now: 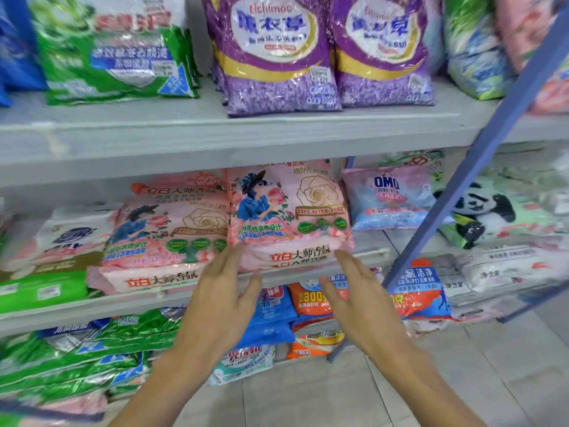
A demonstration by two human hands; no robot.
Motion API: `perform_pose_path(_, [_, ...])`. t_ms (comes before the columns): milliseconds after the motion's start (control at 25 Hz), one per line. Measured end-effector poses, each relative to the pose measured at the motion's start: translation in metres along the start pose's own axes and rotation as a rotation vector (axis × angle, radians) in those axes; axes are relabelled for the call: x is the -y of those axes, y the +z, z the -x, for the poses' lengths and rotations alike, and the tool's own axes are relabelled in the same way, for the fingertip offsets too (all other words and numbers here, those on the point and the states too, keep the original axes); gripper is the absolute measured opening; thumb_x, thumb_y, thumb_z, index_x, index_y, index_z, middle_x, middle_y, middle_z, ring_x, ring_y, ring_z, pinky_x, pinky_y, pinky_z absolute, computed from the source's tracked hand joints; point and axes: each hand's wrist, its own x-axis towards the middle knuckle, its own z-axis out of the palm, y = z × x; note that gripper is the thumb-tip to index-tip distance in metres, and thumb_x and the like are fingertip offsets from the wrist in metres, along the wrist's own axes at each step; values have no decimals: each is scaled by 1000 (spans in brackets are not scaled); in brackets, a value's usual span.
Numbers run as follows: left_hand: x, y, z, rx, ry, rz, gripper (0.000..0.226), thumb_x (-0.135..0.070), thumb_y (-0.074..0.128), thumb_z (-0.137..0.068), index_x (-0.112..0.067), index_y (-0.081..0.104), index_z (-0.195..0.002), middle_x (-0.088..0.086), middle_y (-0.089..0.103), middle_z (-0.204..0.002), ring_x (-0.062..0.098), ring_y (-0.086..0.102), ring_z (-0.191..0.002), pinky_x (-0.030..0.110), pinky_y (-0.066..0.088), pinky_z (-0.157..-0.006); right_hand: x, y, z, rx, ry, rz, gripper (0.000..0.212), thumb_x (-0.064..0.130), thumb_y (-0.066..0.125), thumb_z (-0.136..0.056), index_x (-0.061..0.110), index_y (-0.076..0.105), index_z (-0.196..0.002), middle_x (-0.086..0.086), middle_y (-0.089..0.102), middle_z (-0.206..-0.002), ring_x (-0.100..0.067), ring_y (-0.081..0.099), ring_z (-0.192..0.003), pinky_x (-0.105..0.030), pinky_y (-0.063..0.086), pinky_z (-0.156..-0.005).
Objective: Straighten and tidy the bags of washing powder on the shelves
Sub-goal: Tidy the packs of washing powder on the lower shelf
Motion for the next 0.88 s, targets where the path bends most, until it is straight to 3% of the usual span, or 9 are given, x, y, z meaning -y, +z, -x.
perform_pose_path(80, [-13, -12, 21, 40, -22, -24, 62, -49, 46, -101, -25, 33, -157, -1, 35, -163, 21, 28, -151, 36, 22, -125, 15, -11, 22, 39, 9, 8, 60, 45, 51, -102, 20, 37, -155, 0, 40, -159, -19, 36, -146, -30, 30, -115])
perform_pose_path(160, [-27, -20, 41, 77, -11, -35, 62, -48, 46, -103, -24, 32, -158, 0, 31, -165, 19, 25, -152, 33, 19, -124, 28, -25, 45, 48, 38, -17, 60, 46, 51, -102, 19, 40, -153, -2, 44, -157, -19, 36, -146, -29, 28, -116])
perform_pose_path(360, [-82, -35, 70, 104, 97, 49, 58, -47, 48, -103, -22, 39, -154, -3, 37, -161, 14, 28, -150, 25, 18, -121, 37, -72, 93, 0, 252, -130, 53, 53, 57, -96, 26, 52, -142, 1, 59, -136, -22, 51, -133, -39, 44, -106])
perform_pose_path(520, [-139, -34, 67, 119, 223, 66, 60, -51, 46, -103, -23, 38, -155, -5, 36, -162, 12, 28, -150, 21, 16, -120, 22, -120, 107, -57, 313, -164, 48, 60, 54, -92, 25, 62, -123, 2, 66, -122, -22, 58, -122, -37, 48, -98])
perform_pose_path(680, [-211, -17, 46, 105, 307, 68, 57, -46, 50, -103, -24, 41, -154, -6, 38, -161, 12, 31, -149, 26, 19, -120, -17, -189, 99, -119, 333, -134, 46, 45, 56, -100, 18, 56, -138, 0, 58, -140, -21, 48, -135, -35, 38, -106])
perform_pose_path(800, [-269, 5, 27, 77, 336, 92, 53, -45, 52, -102, -22, 47, -150, -4, 44, -156, 13, 37, -145, 23, 22, -116, -56, -237, 85, -152, 285, -116, 42, 48, 55, -99, 20, 58, -130, 0, 61, -130, -22, 53, -126, -36, 43, -98])
perform_pose_path(880, [-310, 22, 18, 71, 353, 122, 51, -45, 52, -102, -24, 48, -149, -8, 46, -154, 12, 39, -144, 24, 25, -114, -82, -270, 74, -161, 258, -127, 49, 53, 52, -99, 24, 54, -139, 5, 58, -138, -18, 50, -131, -34, 42, -102])
